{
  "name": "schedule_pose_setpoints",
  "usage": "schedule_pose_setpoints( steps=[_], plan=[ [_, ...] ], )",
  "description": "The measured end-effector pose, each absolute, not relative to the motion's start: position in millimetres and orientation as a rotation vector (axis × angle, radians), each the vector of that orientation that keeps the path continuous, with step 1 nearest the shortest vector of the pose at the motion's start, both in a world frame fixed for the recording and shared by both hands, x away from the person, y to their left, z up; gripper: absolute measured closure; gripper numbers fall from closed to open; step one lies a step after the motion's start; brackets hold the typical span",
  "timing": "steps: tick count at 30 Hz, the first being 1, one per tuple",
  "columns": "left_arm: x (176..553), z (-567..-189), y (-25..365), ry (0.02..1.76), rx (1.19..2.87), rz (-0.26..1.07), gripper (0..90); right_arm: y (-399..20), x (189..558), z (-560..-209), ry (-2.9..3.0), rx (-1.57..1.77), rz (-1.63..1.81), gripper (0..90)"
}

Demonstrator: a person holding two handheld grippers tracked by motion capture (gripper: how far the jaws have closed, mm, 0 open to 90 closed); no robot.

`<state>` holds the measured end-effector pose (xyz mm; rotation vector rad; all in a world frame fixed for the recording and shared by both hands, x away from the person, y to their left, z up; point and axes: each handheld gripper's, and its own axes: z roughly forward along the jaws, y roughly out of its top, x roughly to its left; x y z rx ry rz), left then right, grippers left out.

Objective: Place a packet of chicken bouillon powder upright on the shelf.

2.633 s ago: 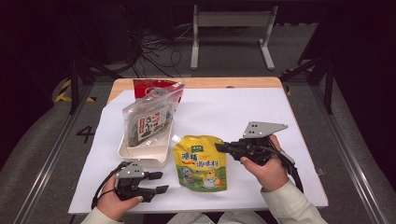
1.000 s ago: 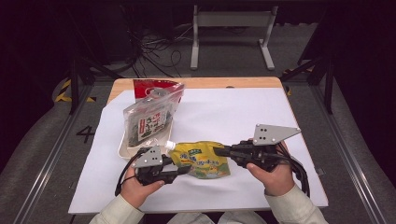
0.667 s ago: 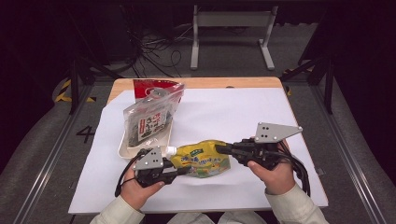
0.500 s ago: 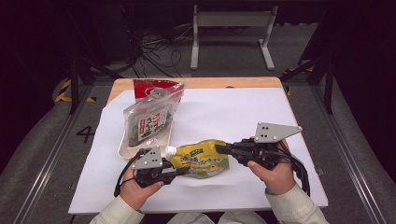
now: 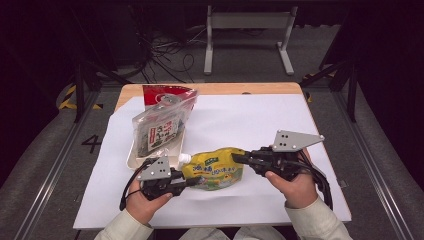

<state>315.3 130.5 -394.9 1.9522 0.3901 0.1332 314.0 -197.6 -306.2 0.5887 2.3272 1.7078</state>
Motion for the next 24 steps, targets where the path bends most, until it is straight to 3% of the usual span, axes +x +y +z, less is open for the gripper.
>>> schedule_pose_setpoints(
  steps=[12, 24],
  plan=[
    [312.3, -383.9, 135.9, 0.344, 1.983, 0.169, 79.2, -206.6, 314.4, -308.3, 2.324, 0.624, 1.68, 70.8],
    [310.0, -370.9, 154.4, 0.334, 1.944, 0.199, 79.8, -222.1, 314.9, -307.2, 2.311, 0.661, 1.662, 68.5]
  ],
)
